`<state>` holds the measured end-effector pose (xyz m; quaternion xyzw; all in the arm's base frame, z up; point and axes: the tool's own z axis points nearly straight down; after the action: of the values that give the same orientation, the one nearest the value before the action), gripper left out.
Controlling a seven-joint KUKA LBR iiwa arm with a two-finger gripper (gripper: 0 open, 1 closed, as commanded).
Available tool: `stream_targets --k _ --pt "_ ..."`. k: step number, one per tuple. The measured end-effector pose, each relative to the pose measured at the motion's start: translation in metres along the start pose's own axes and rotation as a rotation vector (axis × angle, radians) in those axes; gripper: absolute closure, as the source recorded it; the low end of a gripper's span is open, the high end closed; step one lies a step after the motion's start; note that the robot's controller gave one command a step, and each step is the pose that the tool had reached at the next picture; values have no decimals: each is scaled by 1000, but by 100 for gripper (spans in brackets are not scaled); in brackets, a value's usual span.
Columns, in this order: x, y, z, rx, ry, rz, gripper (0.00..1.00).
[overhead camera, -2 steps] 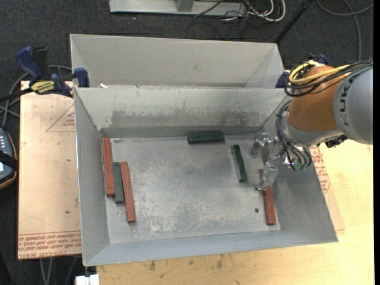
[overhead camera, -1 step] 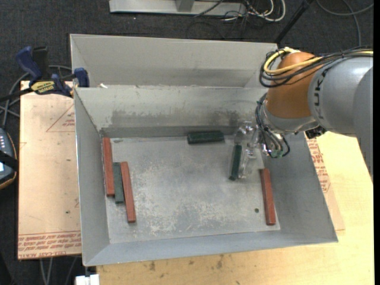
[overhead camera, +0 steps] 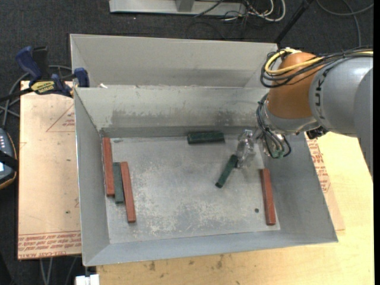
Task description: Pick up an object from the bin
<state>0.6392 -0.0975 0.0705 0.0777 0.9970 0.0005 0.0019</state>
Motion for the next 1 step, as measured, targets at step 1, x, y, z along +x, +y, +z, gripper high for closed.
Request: stream_targets --k 1 --pt "0 0 0 0 -1 0 0"
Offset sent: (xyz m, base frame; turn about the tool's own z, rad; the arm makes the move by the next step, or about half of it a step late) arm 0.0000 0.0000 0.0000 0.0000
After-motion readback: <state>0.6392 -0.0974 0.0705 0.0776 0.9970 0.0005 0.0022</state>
